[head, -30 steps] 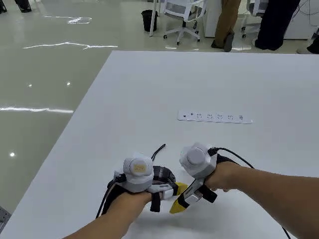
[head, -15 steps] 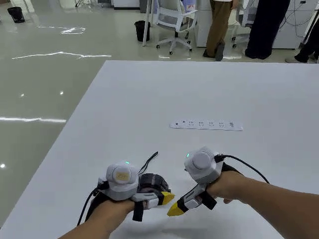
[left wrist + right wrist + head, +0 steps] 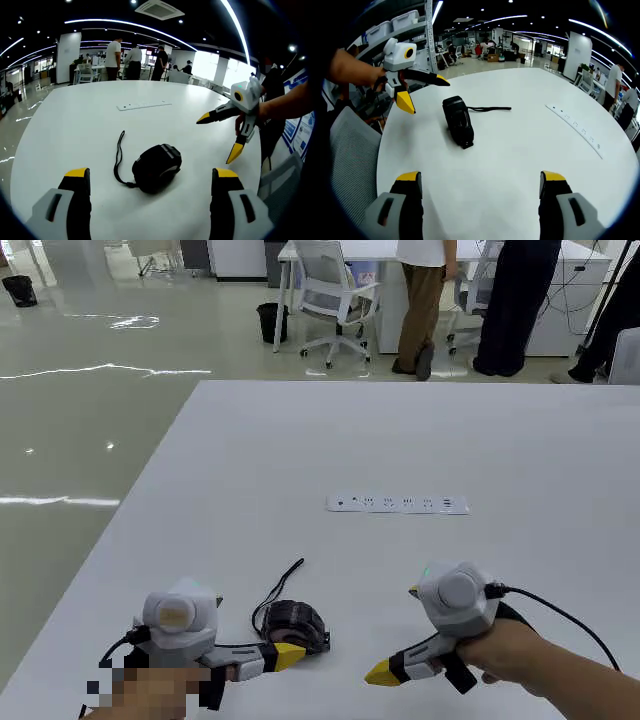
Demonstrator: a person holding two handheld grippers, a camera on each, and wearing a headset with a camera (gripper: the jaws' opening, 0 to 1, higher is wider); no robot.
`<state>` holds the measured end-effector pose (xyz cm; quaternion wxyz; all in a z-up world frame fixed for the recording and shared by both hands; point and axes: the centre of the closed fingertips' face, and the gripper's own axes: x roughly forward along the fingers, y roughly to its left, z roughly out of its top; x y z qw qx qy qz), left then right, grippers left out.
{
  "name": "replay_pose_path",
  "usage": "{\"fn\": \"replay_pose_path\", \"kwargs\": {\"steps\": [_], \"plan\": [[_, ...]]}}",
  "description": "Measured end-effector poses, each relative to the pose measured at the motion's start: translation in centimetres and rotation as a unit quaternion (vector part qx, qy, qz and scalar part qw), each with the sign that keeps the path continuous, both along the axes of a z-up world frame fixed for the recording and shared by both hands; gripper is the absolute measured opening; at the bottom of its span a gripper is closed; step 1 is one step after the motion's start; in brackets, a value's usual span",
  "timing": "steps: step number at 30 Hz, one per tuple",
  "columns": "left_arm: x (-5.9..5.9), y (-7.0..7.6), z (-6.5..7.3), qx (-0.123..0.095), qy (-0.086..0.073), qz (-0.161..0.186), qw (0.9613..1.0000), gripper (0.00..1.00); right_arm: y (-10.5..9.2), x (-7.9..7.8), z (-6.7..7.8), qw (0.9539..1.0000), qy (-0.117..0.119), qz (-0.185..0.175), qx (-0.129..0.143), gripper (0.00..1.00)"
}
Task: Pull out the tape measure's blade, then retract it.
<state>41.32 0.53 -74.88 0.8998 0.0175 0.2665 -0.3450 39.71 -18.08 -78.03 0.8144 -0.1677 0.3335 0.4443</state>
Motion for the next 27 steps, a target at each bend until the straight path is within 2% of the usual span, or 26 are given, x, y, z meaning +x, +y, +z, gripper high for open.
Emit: {"fn": "replay_pose_path", "kwargs": {"steps": [1, 2, 3, 6, 7, 9, 11, 12, 14, 15, 16, 17, 19, 22, 27], "plan": [[-0.1, 0.5, 0.0, 0.007, -0.004, 0.003, 1.0, 0.99, -0.4, -0.3, -0.1, 1.0, 0.003, -0.005, 0.001, 1.0], [-0.4, 1.6, -0.3, 0.026, 0.005, 0.017, 0.9995, 0.99, -0.9, -0.7, 0.0, 0.9999, 0.001, -0.016, 0.003, 1.0], [-0.6, 2.1, -0.5, 0.027, 0.01, 0.021, 0.9994, 0.99, -1.3, -0.9, 0.2, 0.9997, 0.0, -0.024, 0.009, 1.0], [-1.3, 3.0, 0.1, 0.005, -0.007, 0.024, 0.9997, 0.99, -2.6, -1.6, 0.5, 0.9987, -0.005, -0.046, 0.02, 1.0], [-1.9, 3.6, -0.2, 0.006, -0.006, 0.017, 0.9998, 0.99, -3.3, -2.0, 0.5, 0.9983, -0.008, -0.054, 0.021, 1.0], [-2.7, 4.5, -0.6, -0.009, 0.006, 0.018, 0.9998, 0.99, -4.3, -2.6, 0.5, 0.9967, -0.003, -0.074, 0.035, 1.0], [-3.1, 5.4, -0.8, -0.01, 0.006, 0.023, 0.9997, 0.99, -5.0, -3.1, 0.4, 0.9939, 0.008, -0.098, 0.049, 1.0], [-3.5, 6.1, -1.1, -0.011, 0.019, 0.03, 0.9993, 0.99, -5.7, -3.3, 0.5, 0.9938, 0.0, -0.102, 0.045, 1.0], [-4.0, 6.9, -1.1, -0.005, 0.021, 0.036, 0.9991, 0.99, -6.5, -4.0, 0.7, 0.9933, -0.004, -0.107, 0.044, 1.0], [-4.3, 7.0, -1.1, -0.005, 0.027, 0.037, 0.9989, 0.99, -6.8, -4.2, 0.9, 0.993, -0.007, -0.108, 0.046, 1.0], [-4.5, 7.0, -0.9, -0.004, 0.026, 0.037, 0.999, 0.99, -7.2, -4.4, 1.1, 0.9928, -0.016, -0.11, 0.045, 1.0], [-4.7, 7.0, -0.5, -0.002, 0.019, 0.035, 0.9992, 0.99, -7.8, -4.7, 1.4, 0.9927, -0.027, -0.11, 0.043, 1.0], [-5.2, 6.9, 0.1, -0.001, 0.009, 0.032, 0.9994, 0.99, -8.6, -5.3, 1.5, 0.992, -0.024, -0.117, 0.044, 1.0], [-5.7, 7.1, 0.3, 0.001, 0.002, 0.03, 0.9995, 0.99, -9.7, -6.0, 2.1, 0.9903, -0.033, -0.127, 0.045, 1.0], [-6.3, 8.0, 0.2, -0.002, 0.007, 0.04, 0.9992, 0.99, -11.5, -7.0, 3.0, 0.9852, -0.044, -0.155, 0.059, 1.0]]}}
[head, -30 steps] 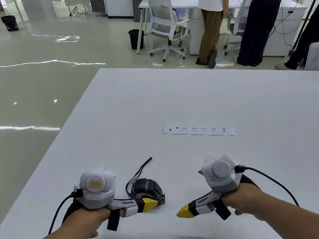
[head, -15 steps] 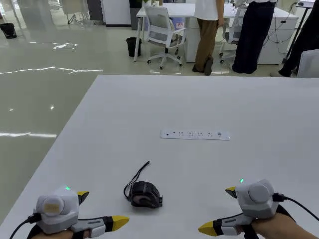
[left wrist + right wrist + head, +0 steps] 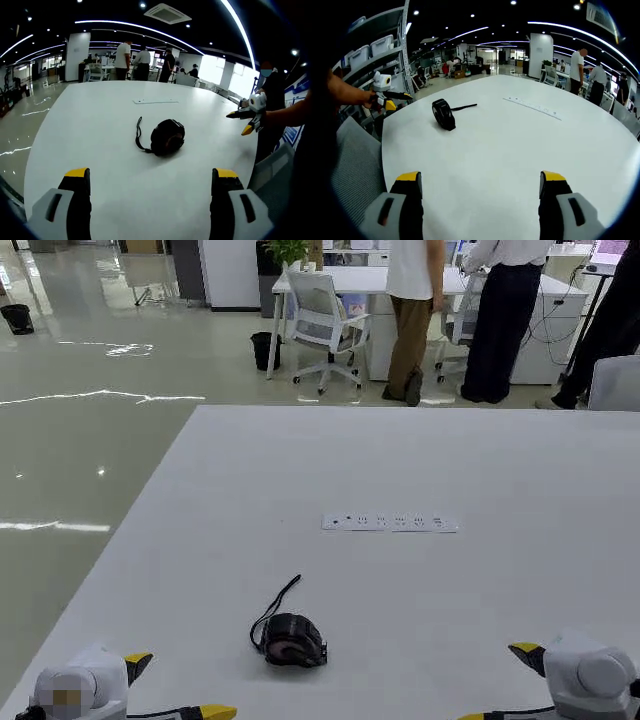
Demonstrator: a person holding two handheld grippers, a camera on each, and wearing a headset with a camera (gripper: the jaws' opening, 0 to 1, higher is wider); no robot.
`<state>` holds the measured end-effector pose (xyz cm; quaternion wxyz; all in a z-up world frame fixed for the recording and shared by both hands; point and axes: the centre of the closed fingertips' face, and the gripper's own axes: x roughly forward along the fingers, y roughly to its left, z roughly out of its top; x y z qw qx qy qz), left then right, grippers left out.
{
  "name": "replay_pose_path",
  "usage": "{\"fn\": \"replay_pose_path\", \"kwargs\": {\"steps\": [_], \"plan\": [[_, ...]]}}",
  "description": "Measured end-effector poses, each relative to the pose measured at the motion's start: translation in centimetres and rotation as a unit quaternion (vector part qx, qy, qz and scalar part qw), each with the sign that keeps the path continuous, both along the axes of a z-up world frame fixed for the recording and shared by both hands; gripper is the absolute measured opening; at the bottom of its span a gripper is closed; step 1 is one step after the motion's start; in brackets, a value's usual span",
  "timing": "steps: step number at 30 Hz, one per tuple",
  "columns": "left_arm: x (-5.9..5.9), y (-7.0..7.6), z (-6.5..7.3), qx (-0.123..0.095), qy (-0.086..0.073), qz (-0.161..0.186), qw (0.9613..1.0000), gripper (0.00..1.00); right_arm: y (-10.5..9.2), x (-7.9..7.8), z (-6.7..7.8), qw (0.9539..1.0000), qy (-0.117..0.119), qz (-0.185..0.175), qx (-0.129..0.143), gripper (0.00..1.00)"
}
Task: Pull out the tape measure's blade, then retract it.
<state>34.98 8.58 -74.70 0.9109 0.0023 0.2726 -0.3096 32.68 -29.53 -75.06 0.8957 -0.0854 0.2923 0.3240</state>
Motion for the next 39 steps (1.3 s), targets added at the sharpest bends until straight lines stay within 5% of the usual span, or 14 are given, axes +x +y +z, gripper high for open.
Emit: {"fn": "replay_pose_path", "kwargs": {"steps": [6, 7, 15, 27, 39], "plan": [[-1.1, 1.3, -0.6, 0.006, 0.009, 0.002, 0.9999, 0.99, -1.8, -1.2, 0.5, 0.9997, -0.01, -0.022, 0.003, 1.0], [-1.5, 1.3, -0.6, -0.009, 0.017, 0.001, 0.9998, 0.99, -2.0, -1.5, 0.8, 0.9994, -0.019, -0.026, 0.009, 1.0], [-2.8, 2.0, -0.1, 0.001, 0.007, 0.007, 0.9999, 0.99, -3.8, -3.3, 0.2, 0.9994, -0.012, -0.033, -0.002, 1.0], [-2.3, 3.7, 0.4, 0.004, -0.007, 0.018, 0.9998, 0.99, -6.7, -5.7, 0.3, 0.9981, -0.012, -0.06, -0.001, 1.0], [-2.8, 3.1, -0.2, 0.014, 0.006, 0.007, 0.9999, 0.99, -7.5, -6.5, 0.1, 0.9979, -0.008, -0.065, 0.003, 1.0]]}}
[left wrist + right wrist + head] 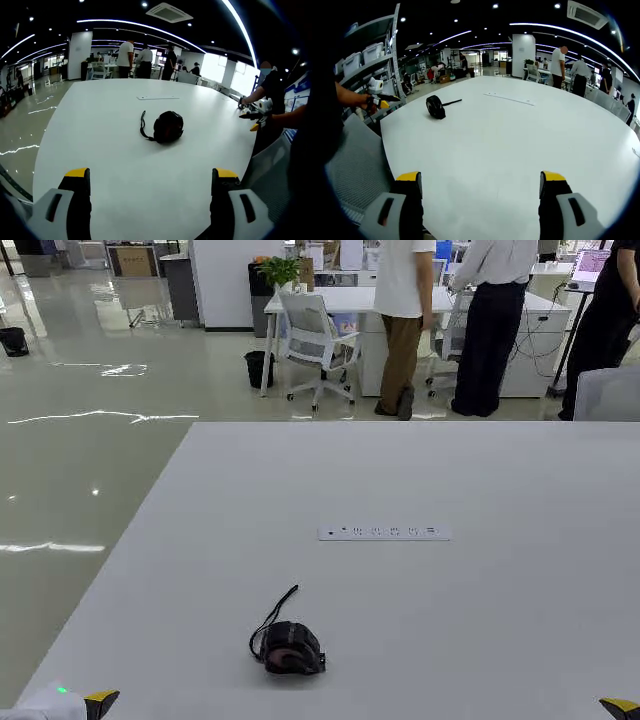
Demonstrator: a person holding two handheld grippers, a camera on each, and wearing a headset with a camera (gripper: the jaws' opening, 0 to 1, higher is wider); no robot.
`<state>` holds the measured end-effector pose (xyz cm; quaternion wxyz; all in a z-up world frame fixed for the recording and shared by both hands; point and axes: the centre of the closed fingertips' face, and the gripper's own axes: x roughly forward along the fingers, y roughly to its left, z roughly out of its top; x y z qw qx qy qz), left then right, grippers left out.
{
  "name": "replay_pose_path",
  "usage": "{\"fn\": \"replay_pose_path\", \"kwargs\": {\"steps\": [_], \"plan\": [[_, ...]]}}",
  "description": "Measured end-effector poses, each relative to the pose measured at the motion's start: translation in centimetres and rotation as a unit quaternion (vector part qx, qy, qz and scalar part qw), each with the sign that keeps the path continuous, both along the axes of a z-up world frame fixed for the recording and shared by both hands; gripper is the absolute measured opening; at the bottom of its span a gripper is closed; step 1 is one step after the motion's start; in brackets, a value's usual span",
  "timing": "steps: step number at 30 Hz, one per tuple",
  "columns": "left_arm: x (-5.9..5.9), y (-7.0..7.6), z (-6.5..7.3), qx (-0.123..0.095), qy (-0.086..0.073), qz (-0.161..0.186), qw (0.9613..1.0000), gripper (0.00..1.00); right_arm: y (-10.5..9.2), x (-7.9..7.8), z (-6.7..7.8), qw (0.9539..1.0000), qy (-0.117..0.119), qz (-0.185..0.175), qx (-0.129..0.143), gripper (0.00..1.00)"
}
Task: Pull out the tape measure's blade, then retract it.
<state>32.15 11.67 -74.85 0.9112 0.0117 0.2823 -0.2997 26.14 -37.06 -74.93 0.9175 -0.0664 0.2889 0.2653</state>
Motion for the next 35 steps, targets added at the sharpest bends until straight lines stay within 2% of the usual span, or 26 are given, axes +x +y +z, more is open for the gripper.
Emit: {"fn": "replay_pose_path", "kwargs": {"steps": [4, 6, 7, 9, 12, 14, 21, 35], "plan": [[-0.1, 0.1, 0.3, -0.003, 0.0, 0.006, 1.0, 0.99, -0.1, 0.1, 0.1, 1.0, -0.002, -0.001, -0.004, 1.0], [-0.2, 0.0, 0.6, -0.005, -0.01, 0.003, 0.9999, 0.99, -0.5, 0.2, -0.2, 0.9999, -0.001, 0.0, -0.013, 1.0], [-0.3, -0.1, 0.6, -0.004, -0.011, 0.003, 0.9999, 0.99, -0.6, 0.2, -0.2, 0.9999, 0.0, 0.0, -0.013, 1.0], [-0.6, 0.0, 0.3, -0.003, 0.005, 0.004, 1.0, 0.99, -0.9, 0.3, -0.1, 0.9999, 0.0, -0.003, -0.012, 1.0], [-0.6, 0.0, 0.3, -0.004, 0.003, 0.004, 1.0, 0.99, -1.1, 0.3, 0.1, 0.9999, -0.004, -0.006, -0.013, 1.0], [-0.7, 0.1, 0.1, -0.003, 0.009, 0.004, 0.9999, 0.99, -1.2, 0.3, 0.1, 0.9998, -0.004, -0.006, -0.016, 1.0], [-0.5, 0.6, 0.6, 0.0, 0.006, 0.001, 1.0, 0.99, -1.3, 0.2, 0.0, 0.9998, -0.003, -0.002, -0.021, 1.0], [0.5, 1.1, 1.3, -0.004, -0.001, 0.023, 0.9997, 0.99, -1.4, 0.0, -0.4, 0.9998, 0.002, 0.002, -0.018, 1.0]]}}
